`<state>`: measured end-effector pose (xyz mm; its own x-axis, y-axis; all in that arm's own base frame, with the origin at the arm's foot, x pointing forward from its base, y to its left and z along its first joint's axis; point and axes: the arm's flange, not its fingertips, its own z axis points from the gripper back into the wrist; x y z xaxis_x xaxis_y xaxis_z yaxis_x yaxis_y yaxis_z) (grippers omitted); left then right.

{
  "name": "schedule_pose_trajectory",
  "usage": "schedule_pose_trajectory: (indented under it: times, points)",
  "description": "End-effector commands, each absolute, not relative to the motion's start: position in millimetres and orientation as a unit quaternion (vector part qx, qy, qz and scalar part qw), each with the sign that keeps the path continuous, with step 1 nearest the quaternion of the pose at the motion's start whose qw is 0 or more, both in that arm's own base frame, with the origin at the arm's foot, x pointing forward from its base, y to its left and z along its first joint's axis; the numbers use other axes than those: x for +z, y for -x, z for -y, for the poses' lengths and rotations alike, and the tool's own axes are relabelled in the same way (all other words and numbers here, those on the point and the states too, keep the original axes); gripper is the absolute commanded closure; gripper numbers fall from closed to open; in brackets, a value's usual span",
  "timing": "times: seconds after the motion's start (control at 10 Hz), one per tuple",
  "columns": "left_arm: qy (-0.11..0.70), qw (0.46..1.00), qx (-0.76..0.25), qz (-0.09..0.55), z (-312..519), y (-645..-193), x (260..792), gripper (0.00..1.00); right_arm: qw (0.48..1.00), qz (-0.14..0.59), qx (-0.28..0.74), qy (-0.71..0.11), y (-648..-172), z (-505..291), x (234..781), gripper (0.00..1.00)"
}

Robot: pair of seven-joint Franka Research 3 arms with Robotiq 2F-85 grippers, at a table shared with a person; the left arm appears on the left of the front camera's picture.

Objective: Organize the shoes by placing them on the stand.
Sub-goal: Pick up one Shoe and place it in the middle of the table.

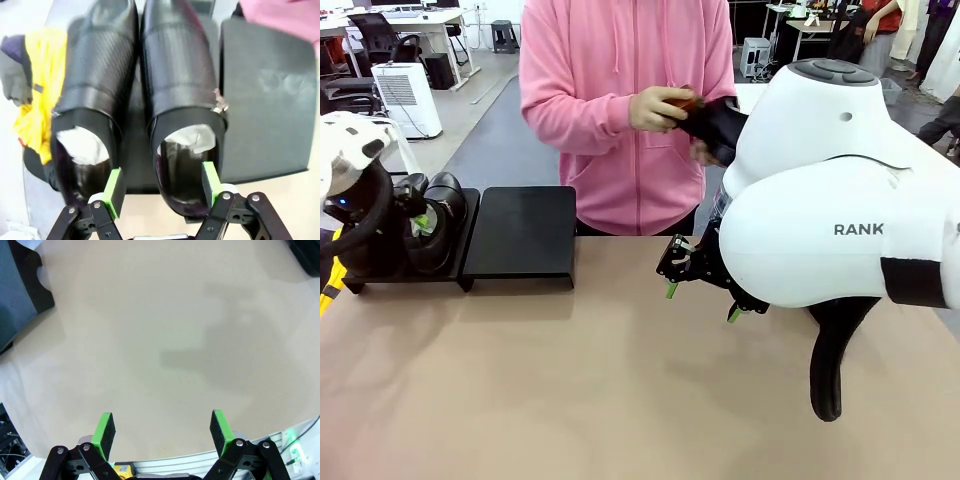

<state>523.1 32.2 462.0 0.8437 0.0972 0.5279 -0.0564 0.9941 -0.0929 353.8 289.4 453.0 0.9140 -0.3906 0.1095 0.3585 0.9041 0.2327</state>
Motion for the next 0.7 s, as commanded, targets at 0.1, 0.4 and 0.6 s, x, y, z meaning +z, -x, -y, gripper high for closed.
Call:
schedule_pose_trajectory:
  times: [0.1, 0.4, 0.6]
  points:
    - [0.052, 0.942, -0.007, 0.331, -20.6, -482.5, 509.1, 0.2, 0.973, 0.074, -0.184, -0.119, -356.9, -290.6, 454.6, 0.0]
    - [0.076, 0.943, -0.06, 0.319, -13.7, -420.8, 545.5, 0.2, 0.973, 0.074, -0.184, -0.119, -356.9, -290.6, 454.6, 0.0]
    - [0.149, 0.947, -0.17, 0.229, 9.3, -385.5, 547.1, 0.2, 0.973, 0.074, -0.184, -0.119, -356.9, -290.6, 454.6, 0.0]
